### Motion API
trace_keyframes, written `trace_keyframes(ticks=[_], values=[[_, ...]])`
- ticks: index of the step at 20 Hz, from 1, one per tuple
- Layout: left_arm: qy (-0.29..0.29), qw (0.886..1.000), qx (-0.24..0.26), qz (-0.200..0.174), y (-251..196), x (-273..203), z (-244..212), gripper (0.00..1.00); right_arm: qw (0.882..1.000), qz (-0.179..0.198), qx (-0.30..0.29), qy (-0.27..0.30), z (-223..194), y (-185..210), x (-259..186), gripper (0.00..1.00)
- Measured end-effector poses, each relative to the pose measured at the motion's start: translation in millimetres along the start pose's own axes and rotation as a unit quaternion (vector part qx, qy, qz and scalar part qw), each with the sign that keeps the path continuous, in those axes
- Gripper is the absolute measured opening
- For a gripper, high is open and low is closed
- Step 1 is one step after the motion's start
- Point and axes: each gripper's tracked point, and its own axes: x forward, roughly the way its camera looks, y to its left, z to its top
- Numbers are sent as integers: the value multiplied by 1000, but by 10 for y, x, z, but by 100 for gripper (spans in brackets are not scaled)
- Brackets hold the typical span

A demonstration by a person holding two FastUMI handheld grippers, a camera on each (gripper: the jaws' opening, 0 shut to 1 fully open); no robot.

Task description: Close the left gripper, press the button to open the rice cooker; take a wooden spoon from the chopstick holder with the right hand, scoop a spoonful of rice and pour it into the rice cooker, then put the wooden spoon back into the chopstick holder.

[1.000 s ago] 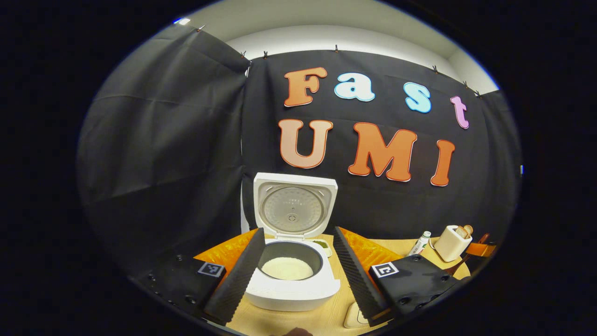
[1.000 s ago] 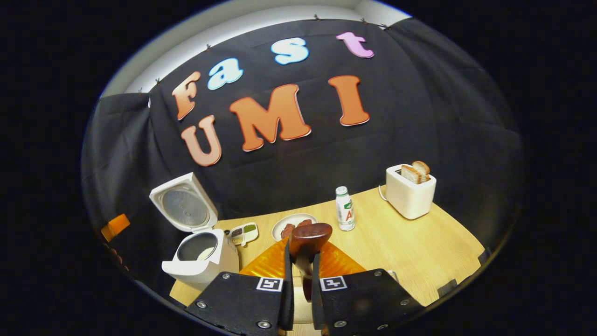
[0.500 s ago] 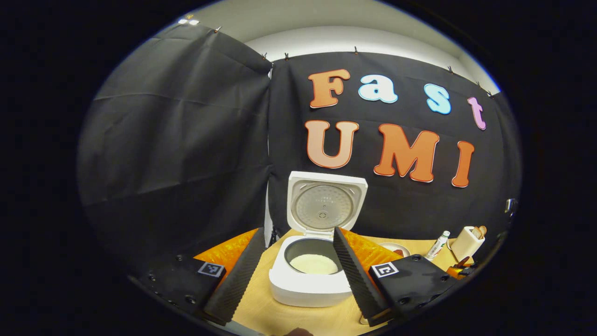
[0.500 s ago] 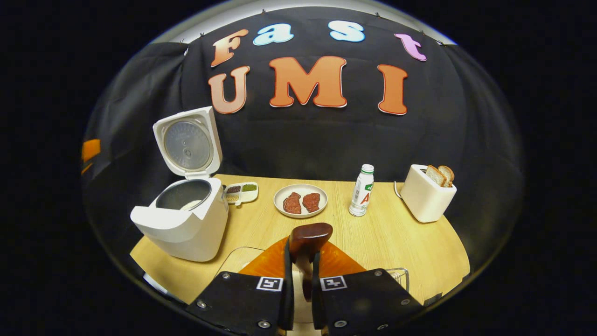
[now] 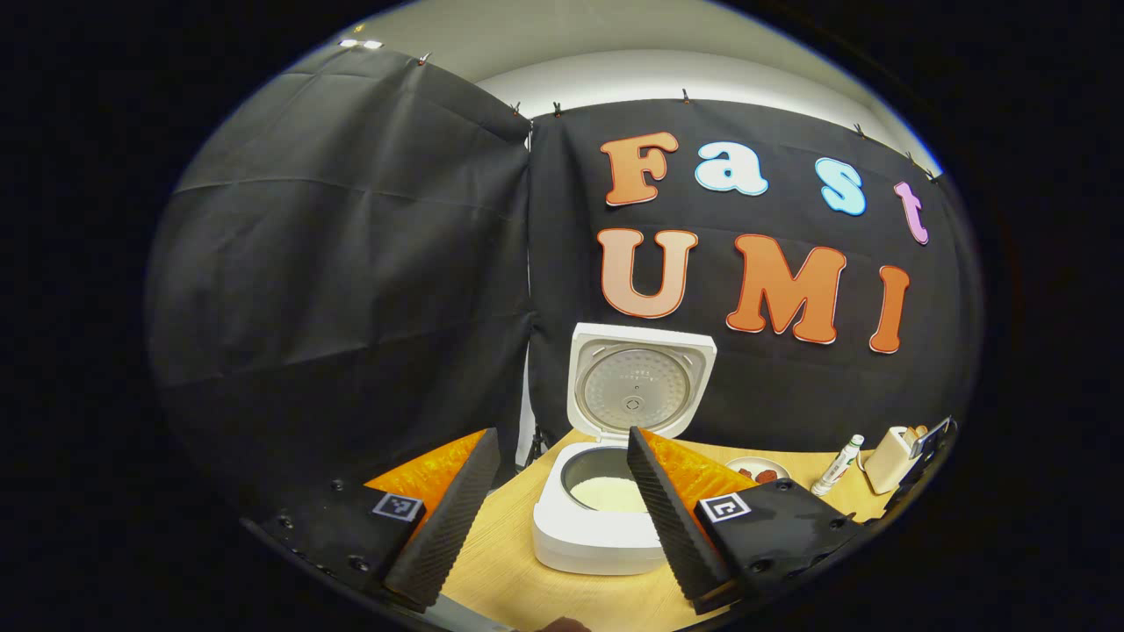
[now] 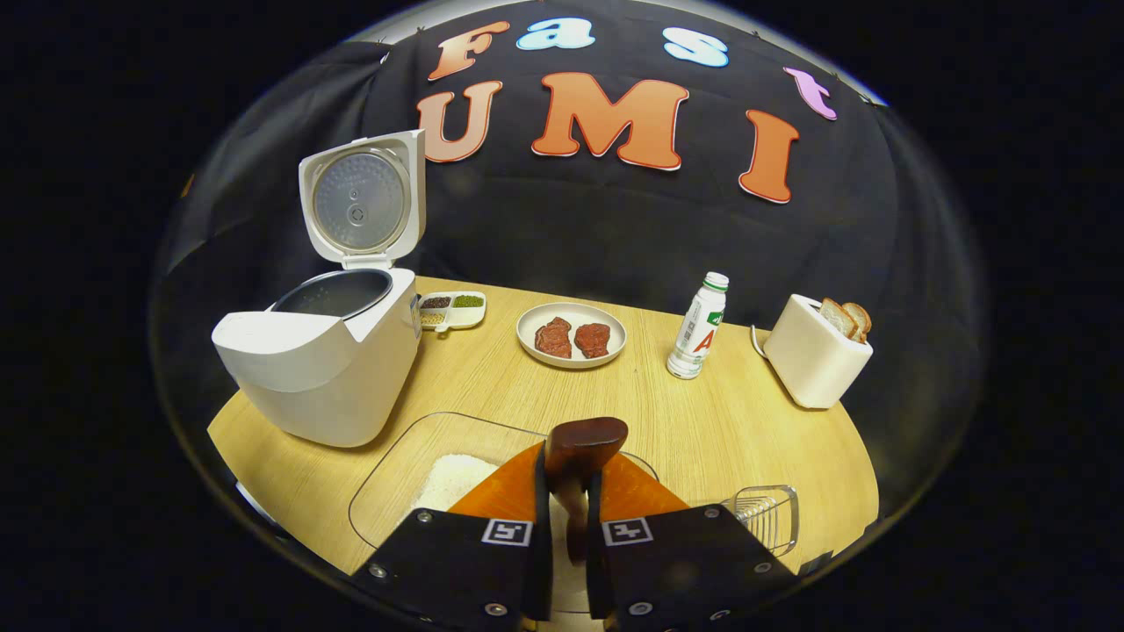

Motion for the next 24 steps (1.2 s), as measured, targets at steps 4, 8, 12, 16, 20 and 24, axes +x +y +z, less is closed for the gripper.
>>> trace_keyframes(ticks=[4,8,12,16,20,24], values=[[8,1000,3,9,88,9,-55,98,1000,7,-5,9,-44,124,5,15],[14,1000,2,18,202,1,-98,98,999,37,29,18,-44,366,-69,15],[22,1000,1,22,295,9,-147,98,987,80,126,53,-78,594,-75,15],[25,999,2,24,356,-2,-177,99,965,89,228,90,-93,571,-12,15],[28,999,3,25,408,19,-187,98,929,96,337,120,-174,519,79,15],[30,999,7,22,408,28,-200,98,893,110,414,135,-210,512,138,15]])
